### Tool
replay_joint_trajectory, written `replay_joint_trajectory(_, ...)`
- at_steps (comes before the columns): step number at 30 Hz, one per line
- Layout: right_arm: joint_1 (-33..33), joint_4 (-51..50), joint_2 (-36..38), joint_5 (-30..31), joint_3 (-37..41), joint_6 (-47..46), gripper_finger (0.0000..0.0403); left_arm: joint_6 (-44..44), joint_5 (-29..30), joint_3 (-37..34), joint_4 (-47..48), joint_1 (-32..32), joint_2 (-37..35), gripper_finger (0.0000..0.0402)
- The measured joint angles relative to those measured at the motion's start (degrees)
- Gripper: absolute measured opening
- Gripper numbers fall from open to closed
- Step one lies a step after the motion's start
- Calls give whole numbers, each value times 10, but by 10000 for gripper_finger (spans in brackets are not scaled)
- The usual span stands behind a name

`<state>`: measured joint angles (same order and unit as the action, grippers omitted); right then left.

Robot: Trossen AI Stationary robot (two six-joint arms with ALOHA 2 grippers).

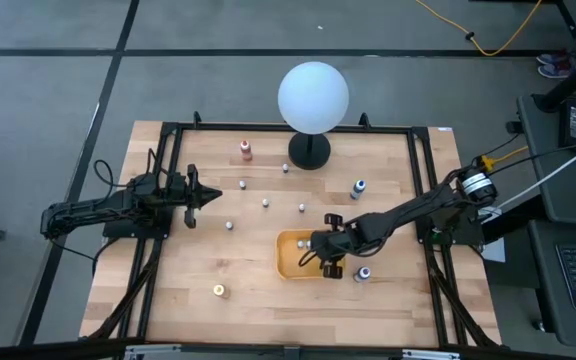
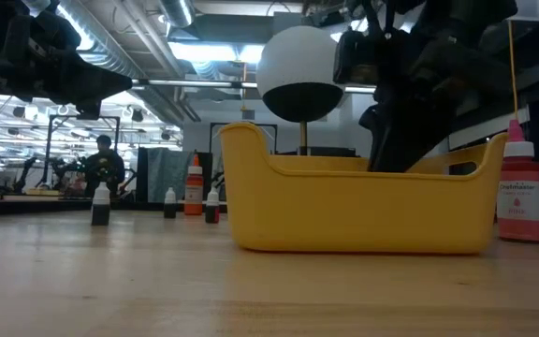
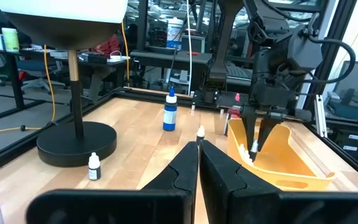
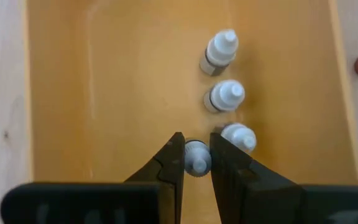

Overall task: Pick & Place food coloring
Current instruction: Put the small pink food coloring bottle into the yellow bin

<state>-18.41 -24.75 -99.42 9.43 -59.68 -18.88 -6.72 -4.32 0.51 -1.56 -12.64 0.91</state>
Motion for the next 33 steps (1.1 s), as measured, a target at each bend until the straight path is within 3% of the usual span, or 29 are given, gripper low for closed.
replay_joint_trajectory(18, 3, -7, -14, 0, 0, 9, 64, 0, 0, 0, 0, 0, 0, 12)
replay_joint_trajectory(33, 4, -10, -14, 0, 0, -2, 120, 0, 0, 0, 0, 0, 0, 12)
